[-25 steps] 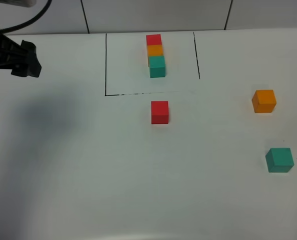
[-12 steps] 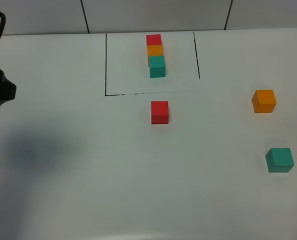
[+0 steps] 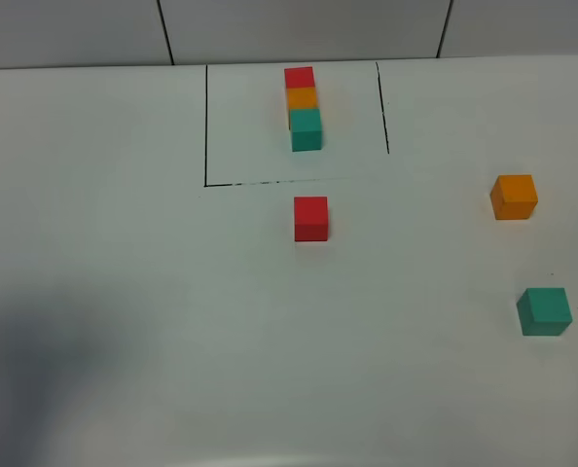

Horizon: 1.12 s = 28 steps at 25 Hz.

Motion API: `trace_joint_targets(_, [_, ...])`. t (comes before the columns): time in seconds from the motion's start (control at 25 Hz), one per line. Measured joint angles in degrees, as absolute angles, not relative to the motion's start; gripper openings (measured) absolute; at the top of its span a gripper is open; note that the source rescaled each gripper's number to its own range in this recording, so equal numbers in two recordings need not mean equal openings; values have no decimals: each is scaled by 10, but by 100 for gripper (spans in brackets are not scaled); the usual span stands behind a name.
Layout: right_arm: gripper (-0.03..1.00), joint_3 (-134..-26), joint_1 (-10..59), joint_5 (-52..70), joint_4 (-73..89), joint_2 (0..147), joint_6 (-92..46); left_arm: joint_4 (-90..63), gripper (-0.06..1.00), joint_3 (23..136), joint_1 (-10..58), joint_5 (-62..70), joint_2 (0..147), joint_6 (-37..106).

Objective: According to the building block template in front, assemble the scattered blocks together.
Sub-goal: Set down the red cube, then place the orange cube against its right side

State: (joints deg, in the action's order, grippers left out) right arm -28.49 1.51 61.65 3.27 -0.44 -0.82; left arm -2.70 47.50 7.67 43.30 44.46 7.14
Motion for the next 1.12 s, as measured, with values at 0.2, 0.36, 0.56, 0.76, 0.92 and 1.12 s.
trace_joint_targets(0.2, [72, -285, 15, 617, 33, -4, -8, -35, 89, 443, 77, 439, 385, 70])
trace_joint_targets(0.36, [72, -285, 15, 617, 33, -4, -8, -43, 88, 419, 77, 452, 336, 70])
trace_joint_targets(0.56, [72, -285, 15, 617, 33, -4, -8, -61, 87, 388, 77, 476, 273, 70])
trace_joint_targets(0.76, [72, -285, 15, 617, 34, -4, -8, -65, 85, 366, 77, 519, 201, 69])
trace_joint_targets(0.92, [72, -285, 15, 617, 34, -4, -8, -65, 84, 358, 77, 552, 146, 69])
trace_joint_targets(1.12, [72, -285, 15, 617, 34, -4, -8, -65, 83, 323, 77, 572, 78, 69])
